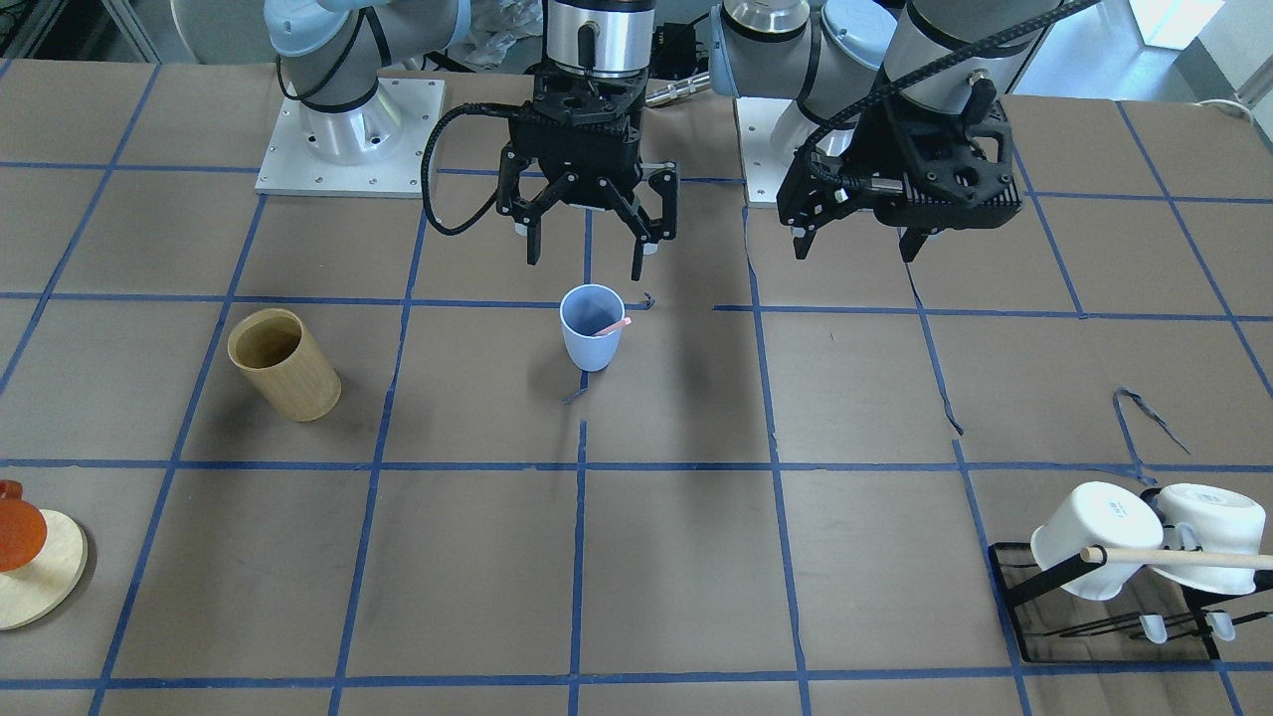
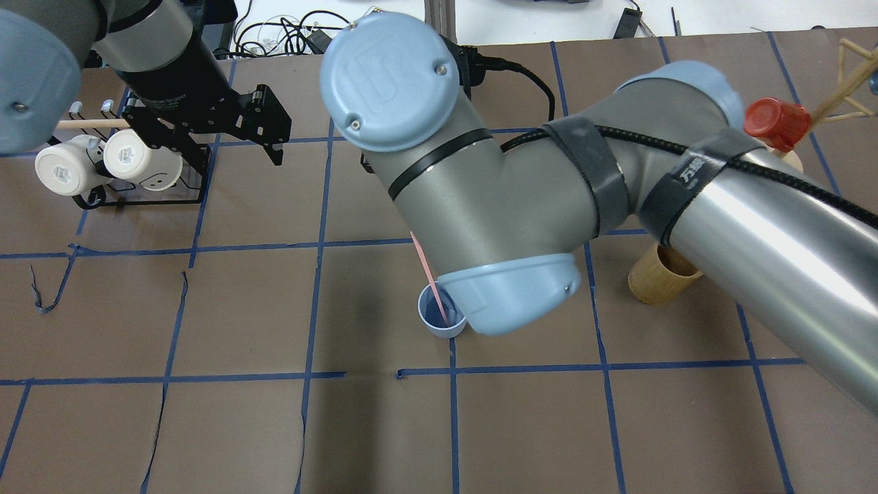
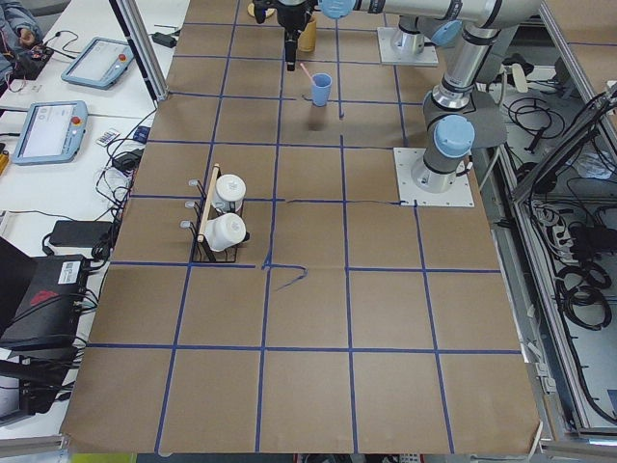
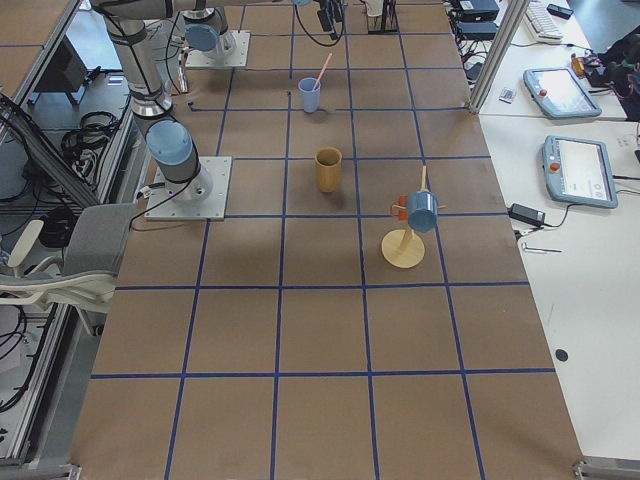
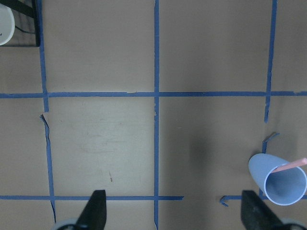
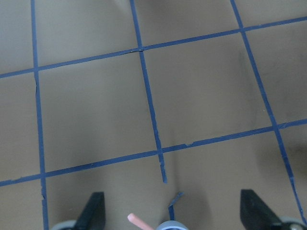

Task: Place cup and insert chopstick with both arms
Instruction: 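Lower the pink stick into the blue cup and open the right gripper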

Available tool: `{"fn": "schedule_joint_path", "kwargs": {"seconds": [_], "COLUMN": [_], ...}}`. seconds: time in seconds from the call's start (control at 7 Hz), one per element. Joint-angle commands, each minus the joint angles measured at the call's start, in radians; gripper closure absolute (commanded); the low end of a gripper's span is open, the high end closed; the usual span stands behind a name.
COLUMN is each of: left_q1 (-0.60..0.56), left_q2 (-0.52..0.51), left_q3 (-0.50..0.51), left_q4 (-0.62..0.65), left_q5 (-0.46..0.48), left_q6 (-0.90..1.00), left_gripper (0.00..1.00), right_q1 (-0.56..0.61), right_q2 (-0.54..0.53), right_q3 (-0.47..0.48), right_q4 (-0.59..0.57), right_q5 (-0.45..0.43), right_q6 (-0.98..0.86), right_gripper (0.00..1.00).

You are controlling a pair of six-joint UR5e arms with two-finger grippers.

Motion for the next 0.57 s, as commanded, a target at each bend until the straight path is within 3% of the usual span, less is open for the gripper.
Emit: {"fn": "schedule_joint_path", "kwargs": {"seconds": [0.0,0.43], "left_q1": [0.0,0.0], "left_q2": [-0.001,-0.002], "left_q3": [0.002,0.003], "left_q4": [0.0,0.002], "left_q5": [0.001,-0.005], "left_q6": [0.0,0.0], "left_gripper": [0.0,0.0], "right_q1": [-0.134,-0.386], "right_q2": [-0.036,-0.052], "right_q3": [-0.033,-0.035], "right_q4": [0.136,0.315], "right_q5": [0.048,0.184], "right_q6": [-0.115,-0.316], "right_gripper": [0.0,0.0]}}
